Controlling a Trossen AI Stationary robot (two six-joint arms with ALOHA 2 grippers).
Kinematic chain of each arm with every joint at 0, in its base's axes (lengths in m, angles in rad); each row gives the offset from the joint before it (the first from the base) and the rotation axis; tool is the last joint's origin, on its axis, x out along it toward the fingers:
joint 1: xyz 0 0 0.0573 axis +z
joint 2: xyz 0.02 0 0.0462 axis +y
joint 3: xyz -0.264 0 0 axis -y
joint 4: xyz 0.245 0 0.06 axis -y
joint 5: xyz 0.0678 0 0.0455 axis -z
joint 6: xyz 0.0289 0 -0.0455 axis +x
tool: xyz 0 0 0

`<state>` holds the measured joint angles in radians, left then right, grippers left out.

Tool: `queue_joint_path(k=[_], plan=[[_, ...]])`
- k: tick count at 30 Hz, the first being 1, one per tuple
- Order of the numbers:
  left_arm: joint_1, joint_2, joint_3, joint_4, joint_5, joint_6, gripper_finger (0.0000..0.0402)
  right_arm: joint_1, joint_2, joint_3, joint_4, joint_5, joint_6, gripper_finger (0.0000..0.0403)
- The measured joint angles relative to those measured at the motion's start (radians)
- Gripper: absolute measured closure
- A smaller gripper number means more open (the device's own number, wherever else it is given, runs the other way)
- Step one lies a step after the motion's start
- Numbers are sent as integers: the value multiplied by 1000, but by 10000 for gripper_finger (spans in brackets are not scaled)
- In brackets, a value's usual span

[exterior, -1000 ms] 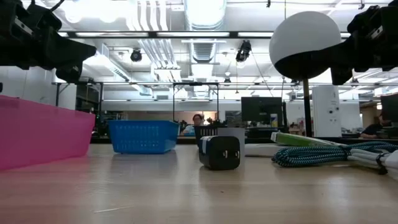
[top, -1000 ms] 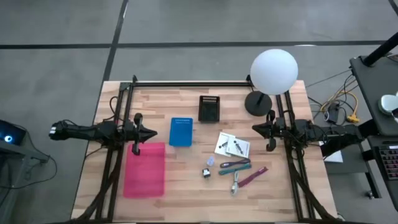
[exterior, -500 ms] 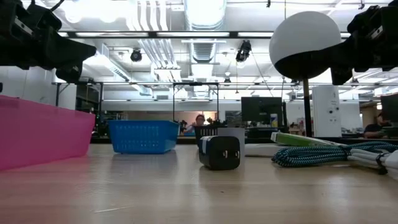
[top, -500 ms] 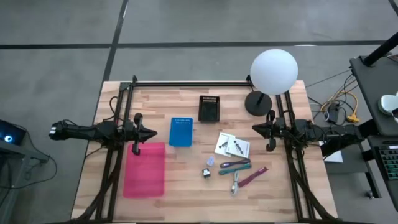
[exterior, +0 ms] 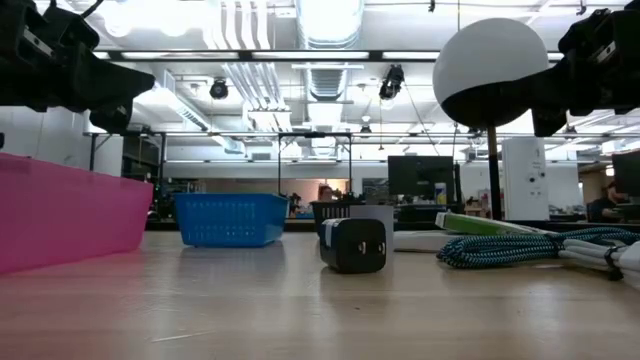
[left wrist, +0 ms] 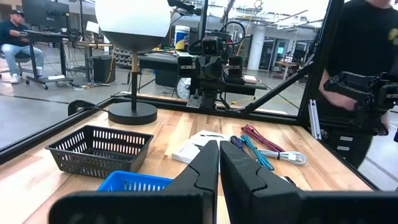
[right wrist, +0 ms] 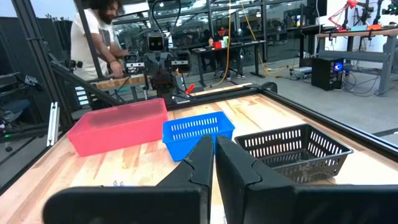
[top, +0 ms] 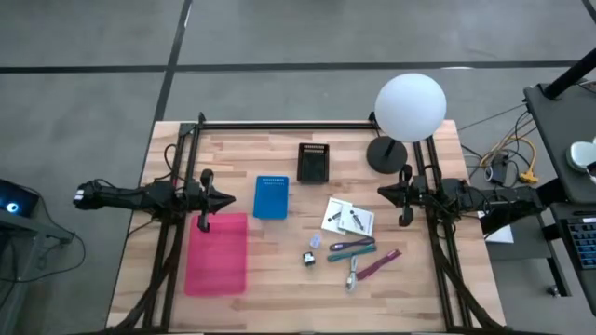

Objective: Pick and place items into bin

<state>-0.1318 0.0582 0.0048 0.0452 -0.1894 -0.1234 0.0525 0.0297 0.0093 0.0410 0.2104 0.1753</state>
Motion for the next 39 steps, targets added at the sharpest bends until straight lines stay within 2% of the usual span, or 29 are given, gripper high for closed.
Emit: queue_joint_path(k=[39], plan=[[0, 0, 0, 0, 0, 0, 402, 0, 0, 0, 0, 0, 33, 394]])
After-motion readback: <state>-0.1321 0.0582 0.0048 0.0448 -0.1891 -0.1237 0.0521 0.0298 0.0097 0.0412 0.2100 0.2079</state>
